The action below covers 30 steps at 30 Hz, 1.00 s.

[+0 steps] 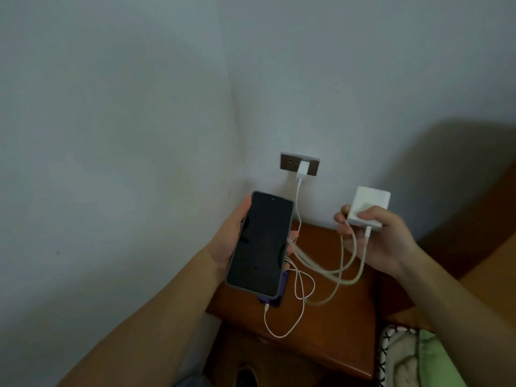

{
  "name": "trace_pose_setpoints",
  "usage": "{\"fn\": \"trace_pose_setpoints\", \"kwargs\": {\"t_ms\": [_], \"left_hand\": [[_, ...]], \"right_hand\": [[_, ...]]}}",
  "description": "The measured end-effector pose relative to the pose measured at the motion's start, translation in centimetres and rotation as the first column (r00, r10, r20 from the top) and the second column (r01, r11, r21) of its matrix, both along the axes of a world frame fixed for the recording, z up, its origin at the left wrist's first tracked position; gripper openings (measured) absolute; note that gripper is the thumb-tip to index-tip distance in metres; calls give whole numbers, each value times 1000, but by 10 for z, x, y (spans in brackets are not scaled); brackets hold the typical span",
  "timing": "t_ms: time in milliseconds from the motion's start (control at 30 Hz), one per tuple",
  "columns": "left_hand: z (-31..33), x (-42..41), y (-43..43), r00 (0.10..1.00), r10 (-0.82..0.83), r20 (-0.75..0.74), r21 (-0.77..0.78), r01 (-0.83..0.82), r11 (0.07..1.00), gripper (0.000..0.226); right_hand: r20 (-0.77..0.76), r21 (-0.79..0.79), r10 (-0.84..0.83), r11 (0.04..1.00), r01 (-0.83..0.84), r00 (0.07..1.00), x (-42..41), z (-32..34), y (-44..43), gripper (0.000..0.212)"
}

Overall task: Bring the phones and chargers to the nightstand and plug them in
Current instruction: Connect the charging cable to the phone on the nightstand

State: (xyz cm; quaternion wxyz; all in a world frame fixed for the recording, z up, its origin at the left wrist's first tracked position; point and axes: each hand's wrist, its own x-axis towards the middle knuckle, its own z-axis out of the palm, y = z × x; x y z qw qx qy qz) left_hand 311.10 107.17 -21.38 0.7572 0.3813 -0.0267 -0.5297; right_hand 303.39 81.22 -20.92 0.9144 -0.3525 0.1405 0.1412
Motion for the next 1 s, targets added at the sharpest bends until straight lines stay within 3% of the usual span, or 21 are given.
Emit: {"fn": "trace_pose_setpoints", "kwargs": {"t_ms": [200,400,633,800,1000], "left_hand": [[-24,7,-36,998,-34,-44,103,39,994,85],[-51,9,-54,996,-85,13,340,76,937,88],[-69,-7,-84,980,45,-193,-59,-57,997,77],[-88,-28,-95,979,56,-196,-32,-63,997,82],[-80,-20,-92,970,90,-228,-90,-113,990,89]], "right_hand": [[177,-7,218,975,-220,960,-16,26,-18,37],[192,-188,336,935,-301,922,-25,34,-37,33],[172,-196,491,867,-458,854,-34,1,-24,29],[153,-131,511,859,-495,846,-41,-18,-26,32],[71,-134,620,782,-609,781,-52,-41,-15,32]]}}
